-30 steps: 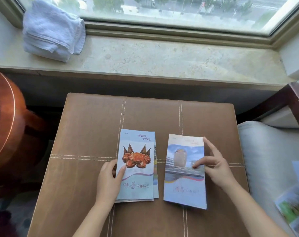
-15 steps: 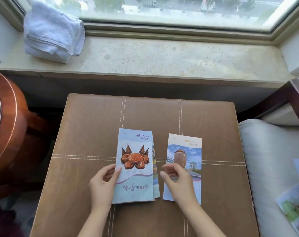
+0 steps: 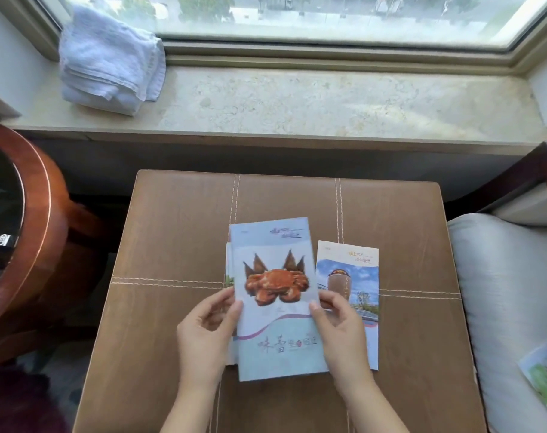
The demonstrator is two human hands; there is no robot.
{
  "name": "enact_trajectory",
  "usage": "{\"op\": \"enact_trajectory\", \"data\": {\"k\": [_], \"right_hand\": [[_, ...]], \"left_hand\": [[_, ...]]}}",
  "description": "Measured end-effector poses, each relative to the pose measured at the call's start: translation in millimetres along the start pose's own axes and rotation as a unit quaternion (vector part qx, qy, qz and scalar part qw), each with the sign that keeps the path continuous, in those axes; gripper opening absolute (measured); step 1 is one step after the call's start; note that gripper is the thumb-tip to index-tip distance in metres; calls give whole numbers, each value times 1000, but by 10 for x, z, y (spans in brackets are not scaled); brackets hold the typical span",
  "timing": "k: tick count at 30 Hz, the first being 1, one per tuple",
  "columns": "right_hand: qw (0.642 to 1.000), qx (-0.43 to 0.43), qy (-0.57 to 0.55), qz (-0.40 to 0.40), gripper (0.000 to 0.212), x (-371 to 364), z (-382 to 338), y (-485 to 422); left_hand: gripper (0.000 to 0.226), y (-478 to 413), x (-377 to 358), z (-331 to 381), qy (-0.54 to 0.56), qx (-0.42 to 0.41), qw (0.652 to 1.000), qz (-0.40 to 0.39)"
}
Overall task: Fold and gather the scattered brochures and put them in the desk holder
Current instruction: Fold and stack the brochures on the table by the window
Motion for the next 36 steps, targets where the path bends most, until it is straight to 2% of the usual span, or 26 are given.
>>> {"op": "enact_trajectory", "data": {"k": [3,6,11,14,17,18,20,22,24,26,29,30,32,34,36], "right_hand": [[996,-33,-62,50,11,547,77,45],[992,-102,-69,24,15,665,269,22],[996,-56,-68,-20,41,588,145,-36],[993,-45,-103,25,57,843,131,-15],[992,-31,-73,102,65,1170,198,-67],[991,-37,-59,115,64,1232,264,-112],[991,-48,-36,120,53,1275,401,-225],[991,-43,4,125,46,1290,503,-324],[987,-24,65,145,46,1314,531,-389],[971,-5,152,183,47,1334,480,-381],[929,46,275,245,50,1312,335,-272],[916,75,298,256,48,1269,264,-218],[912,122,299,252,40,1131,140,-136],[929,134,277,206,36,927,98,-91],[947,125,258,142,36,660,81,-62]], "left_hand": [[20,197,-505,83,21,17,998,-57],[8,289,-896,122,39,51,994,-90],[14,392,-1136,307,117,45,985,-117],[24,422,-1195,242,149,92,976,-133],[18,406,-1232,71,105,107,976,-159],[15,379,-1207,18,51,72,982,-167],[20,299,-1064,-54,-130,-48,979,-149],[46,284,-917,-172,-313,-129,933,-126],[83,301,-873,-385,-437,-130,878,-149],[109,354,-930,-533,-510,-145,823,-204],[123,463,-971,-615,-583,-165,752,-260],[120,495,-962,-605,-585,-167,745,-274],[93,597,-942,-525,-546,-234,752,-286],[64,707,-866,-442,-499,-320,755,-280],[38,762,-759,-337,-467,-372,757,-266]]}}
Point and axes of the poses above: each hand's wrist, its own y-axis away from the middle knuckle, its own x-axis out of the back of the hand, z = x × y, the point moved 8 cm from there along -y, towards the middle knuckle, and after that the axes turned 5 degrees about -x, right-handed, at the moved point
